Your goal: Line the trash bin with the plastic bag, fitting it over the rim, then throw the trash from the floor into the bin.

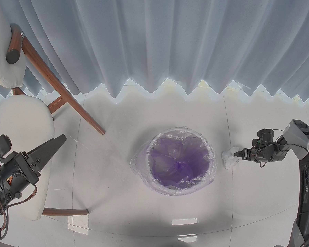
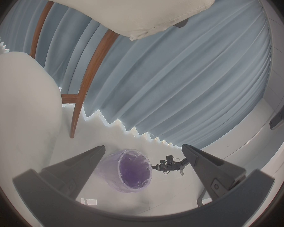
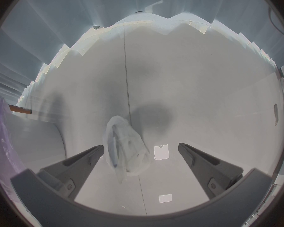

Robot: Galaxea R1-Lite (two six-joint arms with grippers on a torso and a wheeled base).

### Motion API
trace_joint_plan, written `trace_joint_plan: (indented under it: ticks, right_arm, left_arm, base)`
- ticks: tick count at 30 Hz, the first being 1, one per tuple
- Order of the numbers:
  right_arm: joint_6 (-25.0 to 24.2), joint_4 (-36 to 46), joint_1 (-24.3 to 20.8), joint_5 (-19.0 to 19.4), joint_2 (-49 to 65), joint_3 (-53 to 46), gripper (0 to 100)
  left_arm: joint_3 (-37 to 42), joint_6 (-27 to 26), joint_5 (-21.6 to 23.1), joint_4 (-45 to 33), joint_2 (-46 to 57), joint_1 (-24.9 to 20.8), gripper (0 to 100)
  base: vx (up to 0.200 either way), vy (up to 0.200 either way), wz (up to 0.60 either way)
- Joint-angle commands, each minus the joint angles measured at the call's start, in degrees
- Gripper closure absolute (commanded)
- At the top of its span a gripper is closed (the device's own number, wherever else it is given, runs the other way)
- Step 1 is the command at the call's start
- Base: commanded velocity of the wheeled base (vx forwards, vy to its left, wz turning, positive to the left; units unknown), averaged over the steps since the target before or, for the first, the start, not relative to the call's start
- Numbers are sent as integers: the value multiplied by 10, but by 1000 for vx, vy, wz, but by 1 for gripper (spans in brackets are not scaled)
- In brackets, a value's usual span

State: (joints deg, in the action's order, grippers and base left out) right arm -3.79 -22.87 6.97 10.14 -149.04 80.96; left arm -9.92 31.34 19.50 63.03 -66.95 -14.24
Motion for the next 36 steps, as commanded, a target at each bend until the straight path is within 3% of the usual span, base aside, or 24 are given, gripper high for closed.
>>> trace_joint_plan:
  ticks: [1, 12, 18, 20, 22, 27, 32, 36]
  right_arm:
    - [2, 5, -2, 5, -25, 29, 100]
    - [12, 10, -5, 8, -30, 47, 100]
    - [14, -1, -4, 31, 97, -28, 100]
    - [15, -9, -5, 43, 160, -77, 100]
    - [20, -40, -3, 52, 306, -217, 100]
    - [41, -141, -2, 53, 511, -432, 100]
    - [55, -257, -20, 61, 668, -600, 100]
    - [82, -311, -34, 82, 755, -715, 100]
  left_arm:
    - [2, 0, -1, 0, -2, 1, 0]
    - [5, -1, -1, -1, -2, 11, 0]
    - [23, -24, -3, -16, 5, 11, 0]
    - [34, -50, 1, -16, 7, 9, 0]
    - [54, -91, 2, -17, 9, 8, 0]
    - [55, -96, 0, -16, 19, 11, 0]
    - [76, -146, -1, -25, 68, 15, 0]
    - [99, -153, -3, -41, 105, 19, 0]
  base:
    - [0, 0, 0]
    - [0, 0, 0]
    - [0, 0, 0]
    - [0, 0, 0]
    - [0, 0, 0]
    - [0, 0, 0]
    - [0, 0, 0]
    - [0, 0, 0]
